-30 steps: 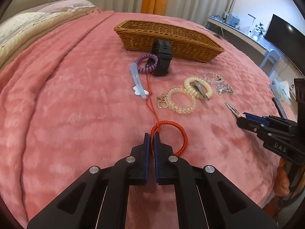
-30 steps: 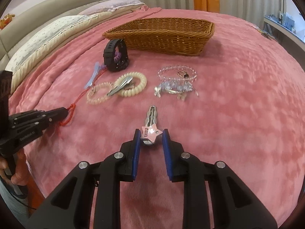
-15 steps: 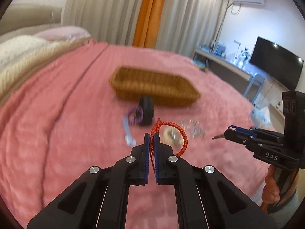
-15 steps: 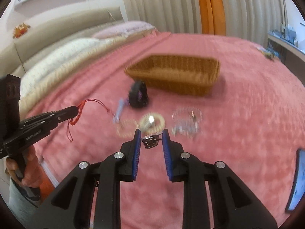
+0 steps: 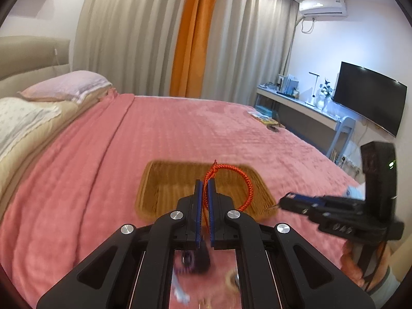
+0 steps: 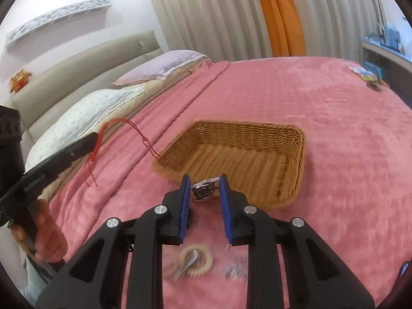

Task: Organize jewelry
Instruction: 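Carry both items over the wicker basket and open both tools to drop them, then grasp the black watch with the left tool while the right tool grasps the silver hair clip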

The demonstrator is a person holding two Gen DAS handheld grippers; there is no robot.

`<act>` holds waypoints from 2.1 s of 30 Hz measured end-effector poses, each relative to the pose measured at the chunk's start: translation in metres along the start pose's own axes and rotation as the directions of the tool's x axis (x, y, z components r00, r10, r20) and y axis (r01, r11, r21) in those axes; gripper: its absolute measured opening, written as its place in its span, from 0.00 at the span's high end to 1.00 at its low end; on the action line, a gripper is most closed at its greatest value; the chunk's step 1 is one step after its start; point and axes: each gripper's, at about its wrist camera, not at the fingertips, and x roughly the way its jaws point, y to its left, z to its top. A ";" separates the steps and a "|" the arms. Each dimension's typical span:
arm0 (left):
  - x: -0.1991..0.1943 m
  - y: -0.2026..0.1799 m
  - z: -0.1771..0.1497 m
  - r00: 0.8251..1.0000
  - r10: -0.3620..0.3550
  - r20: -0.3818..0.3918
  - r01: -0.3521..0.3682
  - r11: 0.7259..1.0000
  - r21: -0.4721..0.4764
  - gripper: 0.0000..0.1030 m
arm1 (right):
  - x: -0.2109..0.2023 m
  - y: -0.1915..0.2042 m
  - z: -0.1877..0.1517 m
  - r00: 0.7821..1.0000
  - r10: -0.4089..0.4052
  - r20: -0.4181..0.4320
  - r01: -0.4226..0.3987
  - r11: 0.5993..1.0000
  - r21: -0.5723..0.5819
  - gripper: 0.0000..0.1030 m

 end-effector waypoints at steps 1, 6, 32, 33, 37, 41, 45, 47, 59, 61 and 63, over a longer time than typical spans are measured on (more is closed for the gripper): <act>0.007 0.000 0.002 1.000 0.005 -0.001 -0.005 1.000 0.007 0.98 | 0.012 -0.006 0.005 1.000 -0.002 -0.001 0.002 1.000 0.014 0.80; 0.073 0.009 -0.001 0.999 -0.002 -0.044 0.003 1.000 0.017 0.98 | 0.065 -0.034 0.016 1.000 -0.021 0.015 0.020 0.998 0.051 0.80; 0.080 0.027 -0.045 0.980 -0.047 -0.193 0.036 0.998 -0.059 0.56 | 0.085 -0.054 -0.011 0.995 -0.058 -0.080 0.064 0.996 0.065 0.59; 0.072 0.027 -0.048 0.981 -0.047 -0.190 0.036 0.997 -0.063 0.56 | 0.078 -0.052 -0.014 0.996 -0.056 -0.073 0.061 0.996 0.064 0.59; 0.052 0.026 -0.060 0.981 -0.045 -0.187 0.029 0.996 -0.087 0.56 | 0.047 -0.038 -0.029 0.997 -0.043 -0.059 0.046 0.998 0.050 0.59; 0.038 0.025 -0.076 0.982 -0.048 -0.184 0.026 0.992 -0.123 0.56 | 0.025 -0.018 -0.055 0.996 -0.038 -0.074 0.039 0.999 0.009 0.59; 0.039 0.023 -0.093 0.978 -0.036 -0.207 0.010 0.992 -0.124 0.56 | 0.022 0.000 -0.080 0.993 -0.036 -0.114 0.032 0.999 -0.029 0.59; 0.042 0.021 -0.100 0.974 -0.014 -0.225 -0.012 0.993 -0.114 0.56 | 0.024 0.008 -0.091 0.990 -0.044 -0.131 0.038 0.998 -0.045 0.60; 0.080 0.000 -0.108 0.950 0.116 -0.289 -0.121 0.993 0.001 0.56 | 0.043 0.021 -0.122 0.982 -0.076 -0.173 0.057 0.992 -0.115 0.76; 0.088 -0.004 -0.109 0.941 0.153 -0.300 -0.151 0.988 0.029 0.60 | 0.046 0.021 -0.123 0.980 -0.082 -0.184 0.061 0.991 -0.116 0.77; 0.093 -0.005 -0.110 0.938 0.159 -0.309 -0.156 0.987 0.034 0.74 | 0.048 0.021 -0.124 0.979 -0.084 -0.188 0.063 0.991 -0.116 0.77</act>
